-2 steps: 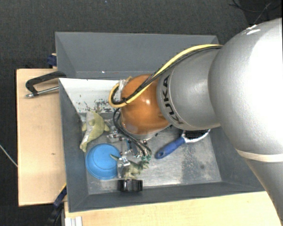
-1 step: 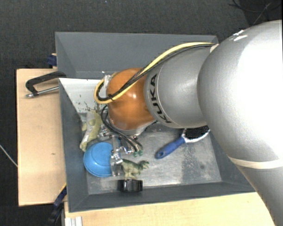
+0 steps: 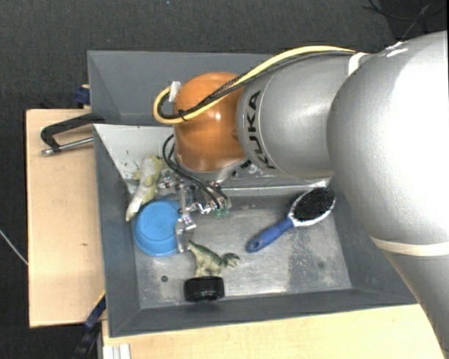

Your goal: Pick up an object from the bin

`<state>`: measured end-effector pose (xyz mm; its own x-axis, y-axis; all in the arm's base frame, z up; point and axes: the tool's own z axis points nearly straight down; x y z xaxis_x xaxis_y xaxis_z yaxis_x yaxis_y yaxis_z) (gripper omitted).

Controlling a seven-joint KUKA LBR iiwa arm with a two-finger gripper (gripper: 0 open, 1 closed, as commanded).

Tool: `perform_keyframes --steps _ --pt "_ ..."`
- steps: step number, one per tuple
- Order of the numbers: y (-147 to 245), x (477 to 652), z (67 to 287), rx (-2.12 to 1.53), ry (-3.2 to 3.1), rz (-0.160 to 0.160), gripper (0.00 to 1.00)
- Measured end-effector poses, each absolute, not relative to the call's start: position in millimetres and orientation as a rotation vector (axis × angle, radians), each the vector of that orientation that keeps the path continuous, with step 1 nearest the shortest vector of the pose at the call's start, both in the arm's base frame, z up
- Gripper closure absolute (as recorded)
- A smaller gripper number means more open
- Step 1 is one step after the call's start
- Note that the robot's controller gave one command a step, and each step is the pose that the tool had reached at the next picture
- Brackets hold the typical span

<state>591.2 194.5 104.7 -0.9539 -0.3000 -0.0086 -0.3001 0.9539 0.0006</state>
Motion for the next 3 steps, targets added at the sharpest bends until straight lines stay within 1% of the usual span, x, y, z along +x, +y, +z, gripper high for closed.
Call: perform_keyframes --steps 1,2,3 --pt "202 597.2 84 -1.02 2.964 -0.008 0.0" --pt "196 606.8 81 -1.256 2.863 -0.001 0.0" --pt "195 608.4 82 -1.254 2.86 -0.004 1.0"
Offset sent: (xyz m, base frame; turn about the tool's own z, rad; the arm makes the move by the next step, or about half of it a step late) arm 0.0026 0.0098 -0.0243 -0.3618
